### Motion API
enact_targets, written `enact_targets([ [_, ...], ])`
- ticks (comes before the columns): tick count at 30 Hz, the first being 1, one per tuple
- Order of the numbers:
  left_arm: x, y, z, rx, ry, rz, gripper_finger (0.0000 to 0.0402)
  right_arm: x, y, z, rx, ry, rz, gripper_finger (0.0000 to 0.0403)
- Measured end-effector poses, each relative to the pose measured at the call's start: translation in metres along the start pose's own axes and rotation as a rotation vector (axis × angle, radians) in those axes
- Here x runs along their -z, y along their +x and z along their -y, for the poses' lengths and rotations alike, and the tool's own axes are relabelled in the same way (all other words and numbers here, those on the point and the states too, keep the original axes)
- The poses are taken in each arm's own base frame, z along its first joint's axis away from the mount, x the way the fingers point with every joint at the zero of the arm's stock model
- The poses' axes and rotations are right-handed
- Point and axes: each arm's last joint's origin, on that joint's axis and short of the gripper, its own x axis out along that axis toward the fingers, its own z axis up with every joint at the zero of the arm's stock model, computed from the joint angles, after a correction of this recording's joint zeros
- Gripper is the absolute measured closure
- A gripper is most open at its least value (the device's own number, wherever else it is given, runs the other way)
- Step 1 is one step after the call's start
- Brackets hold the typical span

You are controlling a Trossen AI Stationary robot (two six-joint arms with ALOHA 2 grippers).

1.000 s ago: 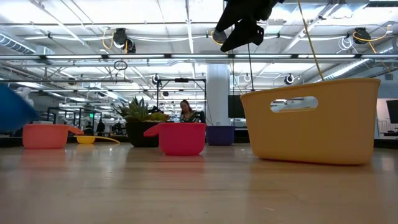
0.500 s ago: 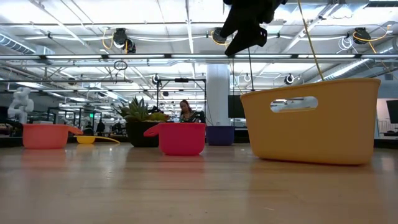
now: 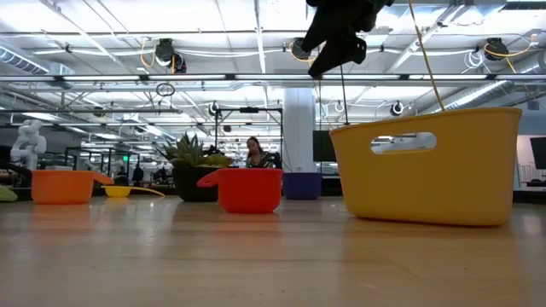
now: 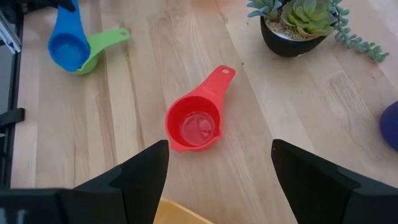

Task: Nest measuring cups in basket
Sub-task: Stack the blue measuring cup on the green measuring cup

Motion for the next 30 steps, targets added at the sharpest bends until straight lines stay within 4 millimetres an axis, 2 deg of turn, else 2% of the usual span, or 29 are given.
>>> enact_targets([
  [7,0.005,0.021,-0.003,-0.076,-0.002,0.039,0.0393,0.000,0.000,0.000,-0.002,0.020,0.002,0.0124],
  [12,0.014,0.046,-0.001,-0.073,-0.001,0.025,0.0342,0.000,0.000,0.000,-0.004,0.020,0.002,0.0124],
  [15,0.016,0.055,0.001,-0.049,0.015,0.019,0.0308,0.000,0.000,0.000,-0.004,0.020,0.001,0.0124],
  [20,0.010,0.054,-0.003,-0.058,0.050,-0.008,0.0252,0.000,0.000,0.000,-0.003,0.017,0.002,0.0124],
  [25,0.004,0.046,-0.016,-0.113,0.078,-0.047,0.0206,-0.002,0.000,-0.001,-0.010,0.016,0.017,0.0124],
  [30,-0.004,0.029,-0.036,-0.162,0.047,-0.063,0.0181,-0.008,0.003,-0.018,-0.084,-0.087,0.129,0.0124],
])
